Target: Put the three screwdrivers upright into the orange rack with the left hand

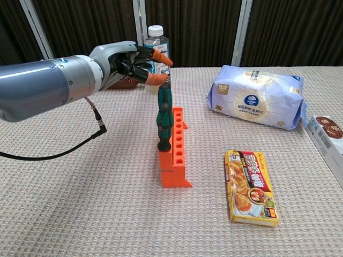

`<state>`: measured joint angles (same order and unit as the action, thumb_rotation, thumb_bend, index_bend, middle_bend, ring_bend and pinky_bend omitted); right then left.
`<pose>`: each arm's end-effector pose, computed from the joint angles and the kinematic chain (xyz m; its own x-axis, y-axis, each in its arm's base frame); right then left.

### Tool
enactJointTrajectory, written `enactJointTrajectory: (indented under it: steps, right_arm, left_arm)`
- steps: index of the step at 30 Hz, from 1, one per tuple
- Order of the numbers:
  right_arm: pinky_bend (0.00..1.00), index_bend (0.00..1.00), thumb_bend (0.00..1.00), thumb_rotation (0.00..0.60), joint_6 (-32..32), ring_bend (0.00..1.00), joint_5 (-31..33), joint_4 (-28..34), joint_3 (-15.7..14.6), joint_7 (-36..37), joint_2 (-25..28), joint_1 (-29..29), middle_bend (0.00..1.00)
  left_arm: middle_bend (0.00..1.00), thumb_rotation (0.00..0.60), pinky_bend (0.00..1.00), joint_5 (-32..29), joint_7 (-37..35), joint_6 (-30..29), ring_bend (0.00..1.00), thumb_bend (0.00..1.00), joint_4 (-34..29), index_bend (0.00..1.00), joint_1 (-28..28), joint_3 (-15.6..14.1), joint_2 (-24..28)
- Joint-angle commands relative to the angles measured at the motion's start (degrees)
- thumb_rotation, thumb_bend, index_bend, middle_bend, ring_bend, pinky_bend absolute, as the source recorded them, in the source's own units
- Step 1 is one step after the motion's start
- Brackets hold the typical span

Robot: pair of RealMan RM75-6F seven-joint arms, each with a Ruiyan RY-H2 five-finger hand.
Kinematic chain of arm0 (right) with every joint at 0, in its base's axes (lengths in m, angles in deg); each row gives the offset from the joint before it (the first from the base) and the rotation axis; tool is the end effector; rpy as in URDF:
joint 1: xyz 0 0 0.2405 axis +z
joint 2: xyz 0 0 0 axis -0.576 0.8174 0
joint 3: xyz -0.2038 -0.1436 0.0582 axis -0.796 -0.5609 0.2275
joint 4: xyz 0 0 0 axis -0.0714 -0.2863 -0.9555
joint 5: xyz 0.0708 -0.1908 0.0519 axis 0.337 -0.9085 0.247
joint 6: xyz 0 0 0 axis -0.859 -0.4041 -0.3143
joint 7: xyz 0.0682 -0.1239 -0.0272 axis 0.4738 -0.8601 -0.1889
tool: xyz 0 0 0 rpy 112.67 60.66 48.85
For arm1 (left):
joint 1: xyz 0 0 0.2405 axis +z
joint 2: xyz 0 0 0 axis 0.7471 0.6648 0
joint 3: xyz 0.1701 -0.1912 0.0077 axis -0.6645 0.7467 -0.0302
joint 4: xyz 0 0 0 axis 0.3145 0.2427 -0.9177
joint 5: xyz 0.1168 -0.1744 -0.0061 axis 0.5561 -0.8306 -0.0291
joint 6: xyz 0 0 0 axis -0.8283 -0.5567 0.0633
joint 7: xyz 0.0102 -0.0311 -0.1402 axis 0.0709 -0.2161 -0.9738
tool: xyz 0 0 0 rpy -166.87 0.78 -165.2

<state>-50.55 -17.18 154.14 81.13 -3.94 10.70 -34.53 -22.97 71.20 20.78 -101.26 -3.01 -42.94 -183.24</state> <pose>-0.3833 -0.1511 0.1594 0.4189 -0.1582 0.8941 -0.8714 0.2068 0.4449 -0.0464 0.3601 -0.0285 -0.3179 0.4421 0.8388 0.9242 -0.0532 0.3783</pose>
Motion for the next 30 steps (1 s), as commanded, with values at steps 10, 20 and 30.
enactJointTrajectory:
  steps: [10, 20, 30]
  right_arm:
    - [0.0, 0.0, 0.0, 0.6, -0.1, 0.0, -0.2, 0.1, 0.1, 0.0, 0.1, 0.1, 0.0]
    - [0.0, 0.0, 0.0, 0.6, 0.0, 0.0, -0.8, 0.9, 0.4, -0.7, 0.6, 0.8, 0.0]
    - [0.0, 0.0, 0.0, 0.6, -0.9, 0.0, -2.4, 2.2, 1.3, -2.3, 0.9, 2.2, 0.0]
  left_arm:
    - [0.0, 0.6, 0.0, 5.5, -0.4, -3.2, 0.0, 0.41, -1.8, 0.0, 1.7, -0.5, 1.1]
    - [0.0, 0.6, 0.0, 16.8, 3.2, -13.3, 0.0, 0.41, -6.6, 0.0, 7.6, -3.4, 7.8]
    - [0.0, 0.6, 0.0, 20.0, 18.9, -24.8, 0.0, 0.41, -15.4, 0.09, 18.7, -13.9, 22.1]
